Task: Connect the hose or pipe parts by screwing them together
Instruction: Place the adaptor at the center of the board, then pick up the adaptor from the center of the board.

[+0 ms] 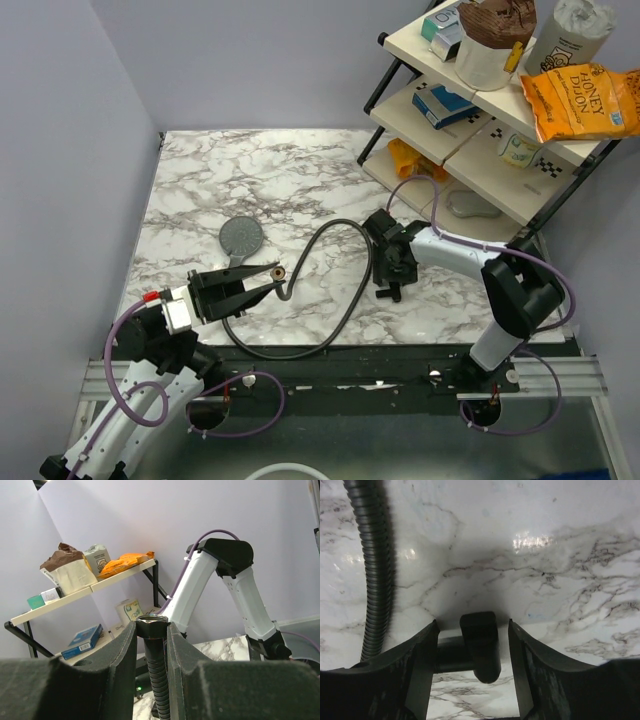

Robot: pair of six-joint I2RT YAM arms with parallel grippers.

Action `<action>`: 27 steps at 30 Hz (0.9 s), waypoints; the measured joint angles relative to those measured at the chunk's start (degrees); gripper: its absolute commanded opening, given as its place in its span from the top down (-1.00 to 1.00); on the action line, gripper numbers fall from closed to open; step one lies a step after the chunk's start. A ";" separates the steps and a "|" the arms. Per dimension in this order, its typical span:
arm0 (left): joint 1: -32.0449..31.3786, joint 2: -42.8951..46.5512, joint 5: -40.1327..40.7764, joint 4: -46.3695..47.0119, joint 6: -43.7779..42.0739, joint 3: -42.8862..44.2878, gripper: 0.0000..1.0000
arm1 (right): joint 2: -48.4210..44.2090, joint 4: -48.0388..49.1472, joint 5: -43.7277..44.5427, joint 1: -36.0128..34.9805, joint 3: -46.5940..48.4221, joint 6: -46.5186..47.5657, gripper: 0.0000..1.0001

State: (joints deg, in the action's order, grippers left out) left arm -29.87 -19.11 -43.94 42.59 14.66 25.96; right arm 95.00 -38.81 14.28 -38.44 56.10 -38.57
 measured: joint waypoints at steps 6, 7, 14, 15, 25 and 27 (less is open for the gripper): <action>0.00 0.00 0.39 0.20 -0.07 -0.26 1.00 | 2.10 -2.03 -3.37 1.46 2.49 1.99 -0.05; 0.00 -0.02 0.44 0.24 -0.09 -0.26 1.00 | 2.45 -2.25 -4.22 1.73 2.78 2.14 -0.05; 0.00 -0.02 0.52 0.68 -0.72 -0.28 1.00 | 7.06 -6.82 -7.69 2.67 8.22 7.10 -0.15; 0.00 -0.02 0.52 0.70 -0.92 -0.28 1.00 | 7.41 -7.41 -7.72 2.67 8.70 7.74 -0.16; 0.00 0.07 0.55 1.97 -1.95 -0.74 1.00 | 13.31 -19.06 -7.50 2.67 15.28 15.39 -0.05; 0.00 0.35 0.59 2.21 -2.08 -1.05 1.00 | 15.74 -21.77 -6.78 2.67 17.97 16.79 0.08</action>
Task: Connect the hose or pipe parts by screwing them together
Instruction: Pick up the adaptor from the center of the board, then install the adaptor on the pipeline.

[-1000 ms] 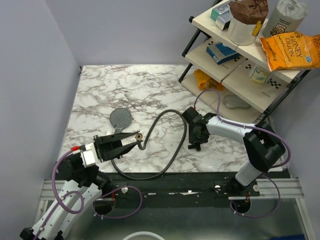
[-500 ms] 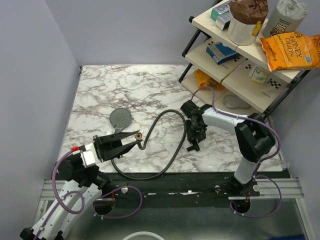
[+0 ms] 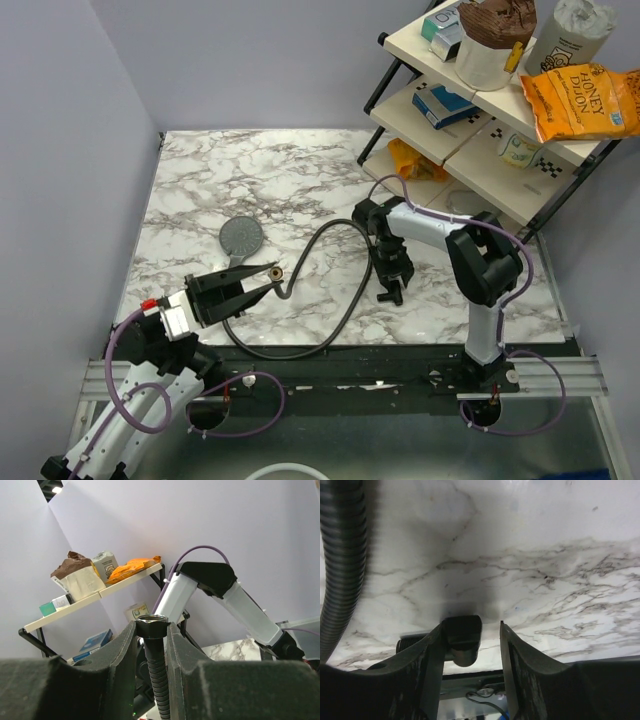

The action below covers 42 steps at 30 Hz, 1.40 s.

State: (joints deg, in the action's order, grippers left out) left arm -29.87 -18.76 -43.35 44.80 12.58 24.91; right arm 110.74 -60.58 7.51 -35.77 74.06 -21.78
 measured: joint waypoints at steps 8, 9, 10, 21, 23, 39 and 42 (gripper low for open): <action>0.00 2.54 0.02 -0.50 -1.53 -0.22 1.00 | 6.12 -6.01 0.22 -0.15 6.21 3.76 0.35; 0.00 2.78 0.02 -0.59 -1.73 -0.22 1.00 | 6.36 -6.34 0.22 -0.15 6.45 3.87 0.36; 0.00 3.04 0.02 -0.79 -2.01 -0.22 1.00 | 6.62 -6.67 0.20 -0.15 6.67 3.91 0.42; 0.00 3.82 0.04 -2.03 -3.34 -0.28 1.00 | 7.85 -9.57 0.33 -0.15 9.90 4.98 0.99; 0.00 3.85 0.33 -2.80 -3.32 -0.31 1.00 | 7.69 -10.32 0.28 -0.15 14.53 5.11 0.99; 0.00 3.17 5.49 -0.22 3.45 -4.55 1.00 | -24.70 25.92 -25.59 -6.38 45.33 18.99 0.99; 0.00 3.04 6.62 1.55 5.64 -5.16 1.00 | -27.30 35.15 -37.62 -7.58 46.14 21.05 0.99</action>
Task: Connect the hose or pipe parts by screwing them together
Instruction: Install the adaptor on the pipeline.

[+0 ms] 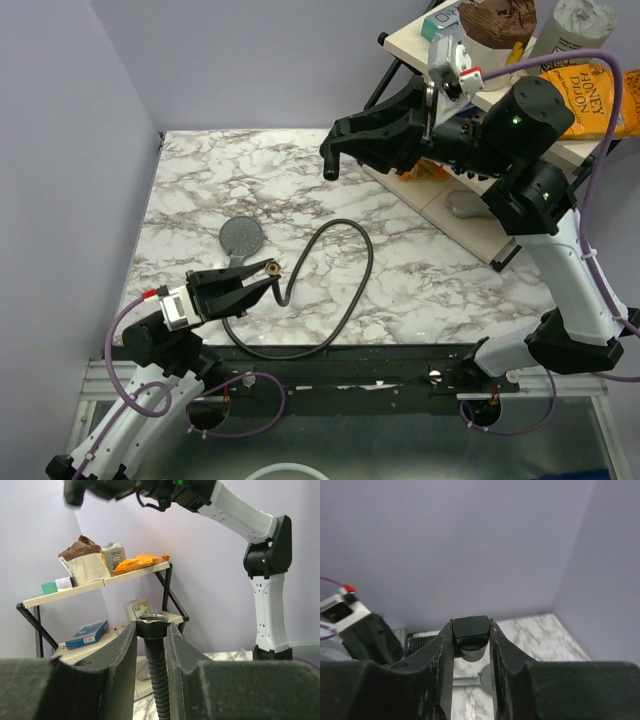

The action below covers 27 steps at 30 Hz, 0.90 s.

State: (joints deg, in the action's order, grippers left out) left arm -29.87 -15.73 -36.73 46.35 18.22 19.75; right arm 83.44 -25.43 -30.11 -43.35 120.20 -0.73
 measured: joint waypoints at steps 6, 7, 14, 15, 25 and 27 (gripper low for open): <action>0.00 -3.26 2.80 2.78 6.34 -1.49 1.00 | -0.33 13.90 -18.95 -1.88 -9.60 1.20 0.99; 0.00 -4.11 2.82 3.58 7.19 -1.79 1.00 | 1.03 14.34 -21.55 -2.08 -10.03 1.14 0.99; -0.22 -6.29 3.15 7.58 10.05 -2.84 1.00 | 6.08 14.08 -33.22 -3.10 -11.87 2.38 0.99; -0.24 -6.32 3.30 7.96 10.43 -2.84 1.00 | 6.08 13.99 -34.42 -3.37 -11.91 2.75 0.99; -0.24 -8.17 4.61 10.82 10.84 -2.84 1.00 | 5.44 12.76 -40.09 -6.12 -15.23 6.73 0.99; -0.24 -8.48 4.68 11.15 10.84 -2.84 1.00 | 5.46 12.28 -40.30 -6.51 -16.00 6.88 0.99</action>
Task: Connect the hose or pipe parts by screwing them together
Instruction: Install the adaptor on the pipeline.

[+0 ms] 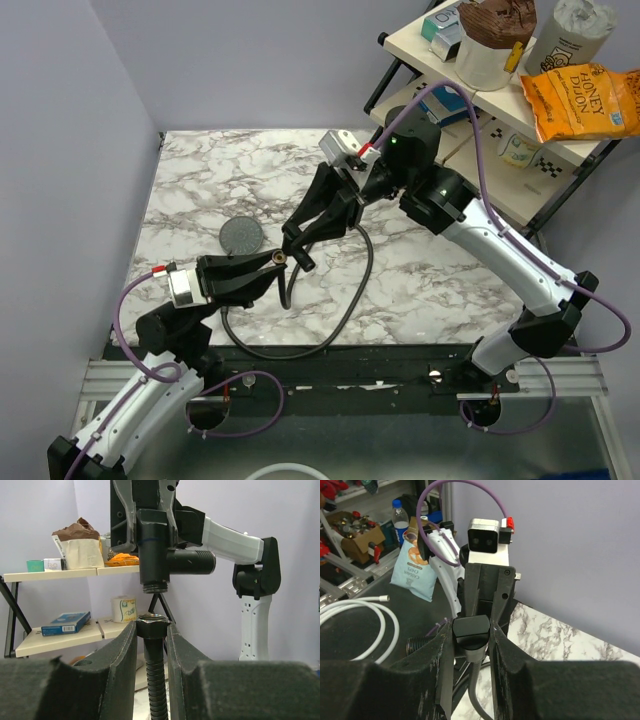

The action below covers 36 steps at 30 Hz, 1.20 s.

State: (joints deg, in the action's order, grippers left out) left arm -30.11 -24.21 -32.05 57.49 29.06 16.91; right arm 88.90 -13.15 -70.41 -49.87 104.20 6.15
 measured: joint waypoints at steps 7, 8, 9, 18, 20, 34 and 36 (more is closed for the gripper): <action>-0.02 -0.13 -0.02 0.22 0.00 0.00 1.00 | 0.24 -0.09 -0.61 -0.92 -0.68 0.15 0.99; -0.02 -0.13 -0.04 0.24 -0.02 0.00 1.00 | 0.35 -0.09 -0.70 -1.05 -0.68 0.15 0.99; 0.00 -0.13 -0.04 0.24 0.00 0.00 1.00 | 0.50 -0.09 -0.74 -1.11 -0.68 0.15 0.99; -0.02 -0.83 -0.72 0.35 0.00 0.00 1.00 | 2.56 -0.02 -0.83 -1.57 -0.68 0.13 0.99; -0.02 -0.81 -1.09 0.28 -0.02 0.00 1.00 | 2.89 -0.02 -0.85 -1.55 -0.68 0.13 0.99; 0.00 -0.66 -2.34 -0.85 -0.37 -0.11 1.00 | 3.30 -5.38 -0.57 -1.55 0.55 3.72 0.99; 0.00 -0.63 -2.49 -1.07 -0.57 -0.15 1.00 | 4.44 -10.01 0.07 -1.57 3.39 5.90 0.99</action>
State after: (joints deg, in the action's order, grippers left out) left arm -30.11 -24.84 -34.54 56.42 28.49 16.75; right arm 93.34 -23.16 -70.35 -51.44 107.59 12.05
